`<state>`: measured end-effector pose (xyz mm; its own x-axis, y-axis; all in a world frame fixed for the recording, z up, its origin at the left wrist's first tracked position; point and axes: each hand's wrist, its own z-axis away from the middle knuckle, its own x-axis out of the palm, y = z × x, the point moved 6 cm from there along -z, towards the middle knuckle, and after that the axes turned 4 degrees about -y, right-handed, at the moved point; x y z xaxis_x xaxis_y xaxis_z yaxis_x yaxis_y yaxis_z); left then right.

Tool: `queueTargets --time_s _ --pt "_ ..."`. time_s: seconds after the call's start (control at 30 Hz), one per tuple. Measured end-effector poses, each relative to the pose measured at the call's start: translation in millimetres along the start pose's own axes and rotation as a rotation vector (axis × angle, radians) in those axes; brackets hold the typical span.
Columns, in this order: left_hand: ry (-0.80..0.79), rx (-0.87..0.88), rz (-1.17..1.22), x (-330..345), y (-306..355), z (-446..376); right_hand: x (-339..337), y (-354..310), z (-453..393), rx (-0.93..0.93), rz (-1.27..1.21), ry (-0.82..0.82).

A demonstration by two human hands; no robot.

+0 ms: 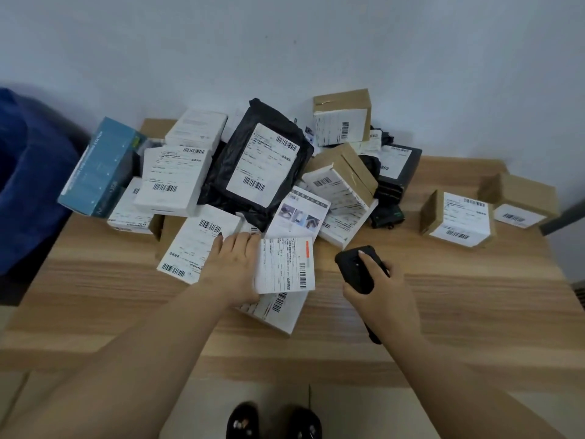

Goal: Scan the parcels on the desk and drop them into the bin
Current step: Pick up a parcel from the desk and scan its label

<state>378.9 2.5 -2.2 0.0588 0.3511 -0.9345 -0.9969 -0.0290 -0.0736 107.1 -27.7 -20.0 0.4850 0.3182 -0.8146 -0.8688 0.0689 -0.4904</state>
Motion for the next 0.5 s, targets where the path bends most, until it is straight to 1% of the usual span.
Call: queueTargets --time_s 0.13,0.23,0.37,0.43,0.5 --pt "0.068 0.012 -0.059 -9.9 -1.7 5.2 -4.1 -6.9 2.1 -0.007 -0.004 0.012" --pt "0.114 -0.065 -0.09 -30.0 -8.6 11.5 -17.7 -21.2 5.7 -0.05 0.013 0.033" --pt "0.264 -0.165 -0.085 -81.6 -27.8 26.0 -53.7 -54.4 8.2 -0.125 0.046 0.072" --pt "0.36 -0.209 -0.098 -111.9 -40.1 36.4 -74.9 -77.9 9.8 -0.182 0.093 0.06" --pt "0.395 -0.257 -0.145 -136.8 -51.3 45.5 -94.8 -104.3 14.6 -0.249 0.144 0.021"
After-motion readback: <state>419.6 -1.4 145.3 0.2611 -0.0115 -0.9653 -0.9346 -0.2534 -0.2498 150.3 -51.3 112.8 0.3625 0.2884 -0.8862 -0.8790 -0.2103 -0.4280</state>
